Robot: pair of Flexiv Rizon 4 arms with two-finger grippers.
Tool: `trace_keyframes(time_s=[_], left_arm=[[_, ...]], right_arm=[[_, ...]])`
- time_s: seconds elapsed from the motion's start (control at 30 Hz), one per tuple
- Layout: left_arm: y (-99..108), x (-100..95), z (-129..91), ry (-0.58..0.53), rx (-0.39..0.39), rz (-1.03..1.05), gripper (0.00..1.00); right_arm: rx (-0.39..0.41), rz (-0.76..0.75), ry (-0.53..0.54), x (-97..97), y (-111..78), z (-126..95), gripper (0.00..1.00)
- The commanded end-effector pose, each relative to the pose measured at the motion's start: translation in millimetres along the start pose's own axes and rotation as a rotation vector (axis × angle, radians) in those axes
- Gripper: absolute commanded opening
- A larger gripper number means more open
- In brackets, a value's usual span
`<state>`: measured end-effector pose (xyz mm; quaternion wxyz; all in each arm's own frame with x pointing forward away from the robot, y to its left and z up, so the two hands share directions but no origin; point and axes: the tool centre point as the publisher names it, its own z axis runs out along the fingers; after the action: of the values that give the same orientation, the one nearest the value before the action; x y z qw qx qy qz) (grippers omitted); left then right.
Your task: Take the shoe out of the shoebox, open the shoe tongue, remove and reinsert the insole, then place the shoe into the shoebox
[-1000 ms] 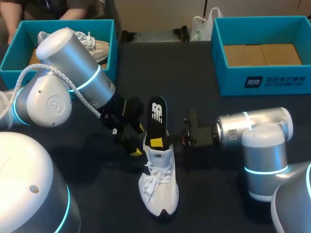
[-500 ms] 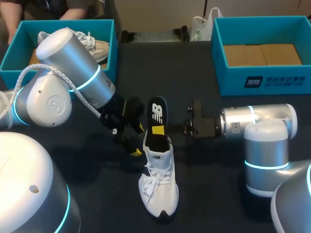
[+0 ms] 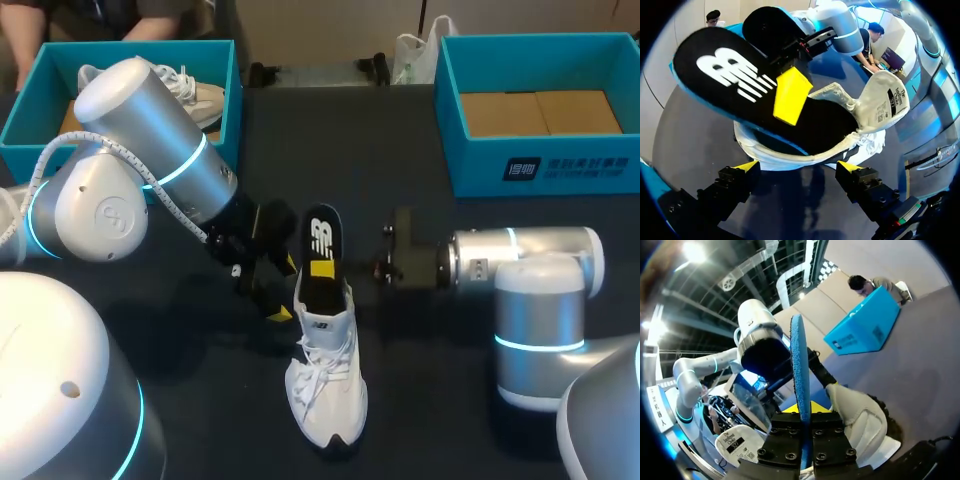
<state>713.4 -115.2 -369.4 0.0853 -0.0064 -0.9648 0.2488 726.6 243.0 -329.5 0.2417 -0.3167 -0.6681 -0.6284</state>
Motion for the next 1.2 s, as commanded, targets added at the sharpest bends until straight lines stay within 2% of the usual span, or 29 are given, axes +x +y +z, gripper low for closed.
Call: trace_keyframes(time_s=[0.03, 0.33, 0.47, 0.53, 0.6, 0.63, 0.8, 1.03, 1.2], left_arm=[[0.3, 0.5, 0.4, -0.002, -0.001, 0.0, 1.0], [0.3, 0.5, 0.4, -0.002, -0.001, 0.0, 1.0], [0.3, 0.5, 0.4, -0.002, -0.001, 0.0, 1.0], [0.3, 0.5, 0.4, -0.002, -0.001, 0.0, 1.0], [0.3, 0.5, 0.4, -0.002, -0.001, 0.0, 1.0], [0.3, 0.5, 0.4, -0.002, -0.001, 0.0, 1.0], [0.3, 0.5, 0.4, -0.002, -0.001, 0.0, 1.0], [0.3, 0.5, 0.4, -0.002, -0.001, 0.0, 1.0], [0.3, 0.5, 0.4, -0.002, -0.001, 0.0, 1.0]], right_arm=[[0.033, 0.025, -0.002, -1.5, -10.3, 2.4, 0.0], [0.092, 0.085, -0.015, 3.8, -42.9, 3.2, 0.0], [0.066, 0.085, -0.006, 6.6, -48.0, 0.9, 0.0], [0.051, 0.073, -0.009, 9.5, -45.4, -0.4, 0.24], [0.04, 0.055, -0.012, 12.7, -40.8, -1.0, 0.27], [0.038, 0.04, -0.013, 14.8, -37.2, -1.0, 0.32], [0.036, -0.012, -0.005, 19.1, -21.8, -0.3, 0.33], [0.027, -0.028, 0.001, 12.6, -6.9, 1.0, 0.3], [0.009, -0.023, 0.002, 5.9, 0.6, 1.7, 0.2]])
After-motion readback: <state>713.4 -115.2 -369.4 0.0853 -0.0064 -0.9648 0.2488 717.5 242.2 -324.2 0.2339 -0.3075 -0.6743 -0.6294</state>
